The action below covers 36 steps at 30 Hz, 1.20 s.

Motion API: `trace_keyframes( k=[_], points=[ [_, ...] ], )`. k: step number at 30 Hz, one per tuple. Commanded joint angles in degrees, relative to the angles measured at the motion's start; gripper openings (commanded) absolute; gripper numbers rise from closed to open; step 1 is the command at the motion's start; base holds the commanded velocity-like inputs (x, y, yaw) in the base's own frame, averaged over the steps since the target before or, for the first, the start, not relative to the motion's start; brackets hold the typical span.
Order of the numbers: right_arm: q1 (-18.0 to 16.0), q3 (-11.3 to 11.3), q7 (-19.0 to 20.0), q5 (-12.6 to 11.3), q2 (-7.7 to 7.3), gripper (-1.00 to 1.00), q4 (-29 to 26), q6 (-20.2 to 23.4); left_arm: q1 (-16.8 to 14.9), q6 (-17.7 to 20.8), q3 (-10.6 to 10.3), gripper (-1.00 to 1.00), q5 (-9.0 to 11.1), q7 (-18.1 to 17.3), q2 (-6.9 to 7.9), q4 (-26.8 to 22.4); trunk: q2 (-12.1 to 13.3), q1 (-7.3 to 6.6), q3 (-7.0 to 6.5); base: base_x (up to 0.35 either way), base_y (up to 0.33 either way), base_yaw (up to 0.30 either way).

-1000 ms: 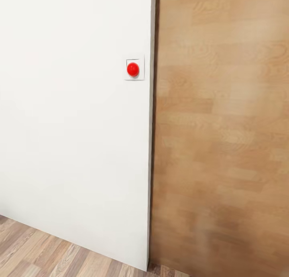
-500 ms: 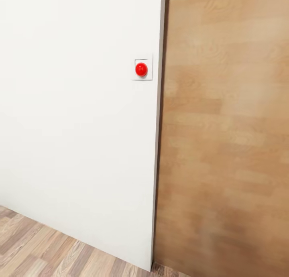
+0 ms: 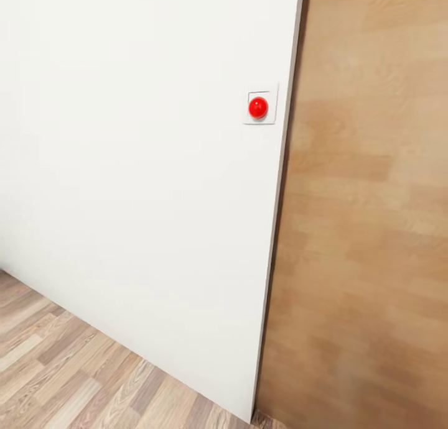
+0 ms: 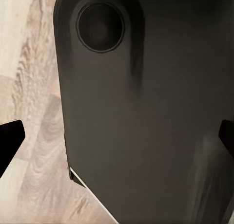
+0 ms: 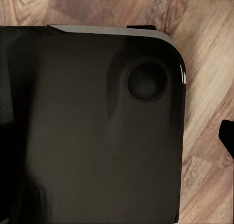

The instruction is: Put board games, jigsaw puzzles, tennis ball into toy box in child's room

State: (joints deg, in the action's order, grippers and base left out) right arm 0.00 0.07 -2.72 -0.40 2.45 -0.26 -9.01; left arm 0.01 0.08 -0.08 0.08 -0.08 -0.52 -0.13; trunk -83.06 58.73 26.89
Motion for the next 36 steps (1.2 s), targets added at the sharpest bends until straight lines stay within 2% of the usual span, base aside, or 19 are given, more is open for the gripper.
trace_keyframes(
  k=[1,29,36],
  points=[
    [0.00,0.02,-0.18,-0.04,0.02,1.00,0.00,-0.49,-0.01,0.01,-0.01,1.00,0.01,-0.01,0.00,0.00,-0.02,0.00,0.04,0.000,0.000,0.274],
    [0.00,0.02,-0.18,-0.04,-0.05,1.00,0.00,-1.13,-0.01,-0.01,-0.03,1.00,-0.02,-0.04,-0.13,-0.04,-0.02,0.00,0.04,0.000,0.000,0.274],
    [0.00,0.02,-0.18,-0.04,0.00,1.00,0.00,-1.27,-0.01,-1.89,0.47,1.00,0.34,-0.09,-0.30,-0.13,-0.02,0.00,0.04,0.000,0.000,0.274]
  ],
)
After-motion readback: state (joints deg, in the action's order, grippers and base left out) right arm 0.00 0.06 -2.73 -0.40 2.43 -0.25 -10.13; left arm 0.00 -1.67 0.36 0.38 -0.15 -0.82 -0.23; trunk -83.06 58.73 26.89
